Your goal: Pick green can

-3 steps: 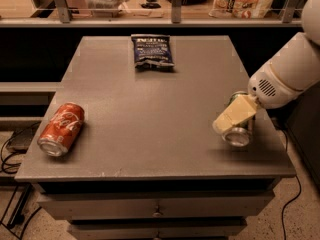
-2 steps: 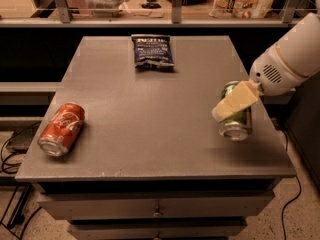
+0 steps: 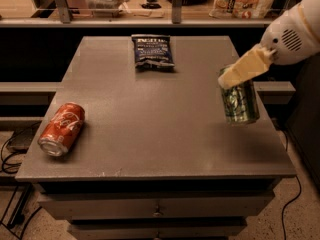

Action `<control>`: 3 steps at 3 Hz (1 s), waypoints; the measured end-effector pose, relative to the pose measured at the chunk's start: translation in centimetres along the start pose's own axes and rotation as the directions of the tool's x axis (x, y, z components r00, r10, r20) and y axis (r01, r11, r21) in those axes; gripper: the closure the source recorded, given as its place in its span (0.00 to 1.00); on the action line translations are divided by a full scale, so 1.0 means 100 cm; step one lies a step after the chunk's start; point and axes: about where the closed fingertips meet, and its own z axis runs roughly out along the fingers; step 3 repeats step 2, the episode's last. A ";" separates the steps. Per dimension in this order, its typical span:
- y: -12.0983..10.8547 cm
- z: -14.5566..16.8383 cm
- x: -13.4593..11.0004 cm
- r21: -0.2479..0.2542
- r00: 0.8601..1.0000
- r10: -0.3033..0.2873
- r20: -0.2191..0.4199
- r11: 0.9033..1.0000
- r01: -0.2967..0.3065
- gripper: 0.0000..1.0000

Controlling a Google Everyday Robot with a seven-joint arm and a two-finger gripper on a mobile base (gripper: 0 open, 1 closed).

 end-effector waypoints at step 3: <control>-0.006 -0.034 -0.030 -0.043 0.987 -0.048 0.153 0.998 0.055 1.00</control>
Offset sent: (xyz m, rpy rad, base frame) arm 0.0079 -0.0056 0.0325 0.0958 -0.0733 0.0449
